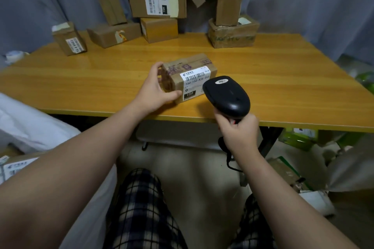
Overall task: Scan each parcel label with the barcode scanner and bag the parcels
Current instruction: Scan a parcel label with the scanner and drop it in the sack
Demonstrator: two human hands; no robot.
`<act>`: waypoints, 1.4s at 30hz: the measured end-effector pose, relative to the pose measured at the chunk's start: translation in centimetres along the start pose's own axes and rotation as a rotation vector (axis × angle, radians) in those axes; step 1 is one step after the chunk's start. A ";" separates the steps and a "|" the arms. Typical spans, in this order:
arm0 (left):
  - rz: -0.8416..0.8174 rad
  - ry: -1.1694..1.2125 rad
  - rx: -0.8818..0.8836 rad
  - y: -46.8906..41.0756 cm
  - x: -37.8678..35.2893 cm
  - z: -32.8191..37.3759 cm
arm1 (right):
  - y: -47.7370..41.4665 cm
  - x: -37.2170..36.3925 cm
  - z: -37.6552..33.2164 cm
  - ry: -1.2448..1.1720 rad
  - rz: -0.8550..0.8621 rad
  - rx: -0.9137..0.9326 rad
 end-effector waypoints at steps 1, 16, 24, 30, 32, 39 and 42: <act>0.005 -0.015 -0.006 0.4 0.3 0.1 | 0.5 -0.1 -0.2 0.010 -0.007 0.014; 0.054 -0.104 -0.022 2.8 1.4 0.9 | 4.9 1.1 0.5 -0.057 -0.005 0.001; 0.073 -0.104 0.024 2.9 1.4 0.7 | 5.3 1.4 1.1 -0.047 0.012 -0.022; 0.076 -0.091 0.014 2.9 1.3 0.6 | 5.1 1.0 0.5 -0.063 -0.016 -0.001; 0.082 -0.092 0.006 3.0 1.3 0.7 | 4.9 0.9 0.6 -0.051 -0.026 -0.005; 0.078 -0.092 -0.011 2.8 1.2 0.6 | 4.8 0.9 0.3 -0.042 -0.001 0.000; 0.090 -0.083 -0.019 2.8 1.2 0.4 | 4.7 0.9 0.2 -0.038 -0.008 -0.012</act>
Point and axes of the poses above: each hand's wrist, its own y-axis away from the middle knuckle, its own x-axis out of the back of the hand, z = x × y, the point moved 5 cm from there along -y, towards the middle knuckle, and after that the axes turned 5 degrees about z, right-handed, at the moved point
